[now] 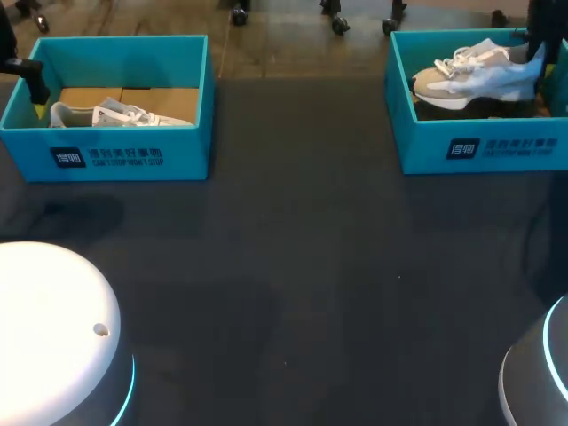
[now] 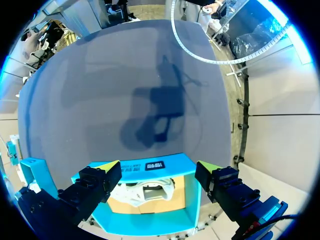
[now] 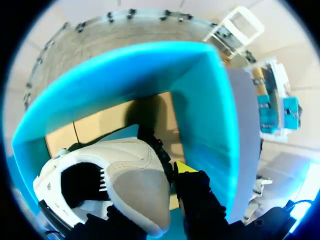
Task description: Take the shoe out of the shoebox, open the shoe tongue, remove and reinsert the insole, then place the shoe into the shoebox
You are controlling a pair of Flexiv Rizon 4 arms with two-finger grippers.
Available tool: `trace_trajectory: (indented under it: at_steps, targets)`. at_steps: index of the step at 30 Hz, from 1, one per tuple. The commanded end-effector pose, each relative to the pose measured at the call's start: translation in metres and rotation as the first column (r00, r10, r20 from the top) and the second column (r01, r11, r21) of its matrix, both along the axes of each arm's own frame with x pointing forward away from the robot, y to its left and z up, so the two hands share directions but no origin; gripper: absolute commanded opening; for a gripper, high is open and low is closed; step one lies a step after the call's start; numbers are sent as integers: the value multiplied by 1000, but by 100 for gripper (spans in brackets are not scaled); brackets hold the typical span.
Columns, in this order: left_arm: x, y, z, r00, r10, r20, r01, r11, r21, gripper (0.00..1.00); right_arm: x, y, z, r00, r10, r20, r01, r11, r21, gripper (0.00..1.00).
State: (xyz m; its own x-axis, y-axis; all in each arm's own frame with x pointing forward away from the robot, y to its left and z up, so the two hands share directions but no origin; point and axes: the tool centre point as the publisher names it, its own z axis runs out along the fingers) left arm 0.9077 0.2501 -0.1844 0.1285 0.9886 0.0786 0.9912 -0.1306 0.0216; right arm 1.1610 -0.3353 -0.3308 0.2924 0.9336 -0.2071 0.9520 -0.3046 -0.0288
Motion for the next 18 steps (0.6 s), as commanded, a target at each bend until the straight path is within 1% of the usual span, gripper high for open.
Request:
trace_trajectory:
  at_steps: [1,6,7,8,12,14,15,18]
  targets:
    - [-1,0,0,1000,-1,3,1,1000,1,100,-5,5,53,999,-35,38,36,999,-21,0]
    - [-1,0,0,1000,-1,3,1,1000,1,100,-10,10,84,994,-51,98,56,997,-46,0]
    - [-1,0,0,1000,-1,3,1,1000,1,100,-11,12,93,991,-45,125,51,998,-48,0]
    - [-1,0,0,1000,-1,3,1,1000,1,100,-12,14,99,990,-44,136,53,997,-60,0]
    - [-1,0,0,1000,-1,3,1,1000,1,100,-19,18,124,987,-32,158,48,994,-97,0]
    - [-1,0,0,1000,-1,3,1,1000,1,100,-23,19,134,986,-3,168,19,996,-93,0]
    - [-1,0,0,1000,-1,3,1,1000,1,100,-26,20,139,987,3,158,13,995,-96,0]
    - [-1,0,0,1000,-1,3,1,1000,1,100,-26,20,139,987,3,158,13,995,-96,0]
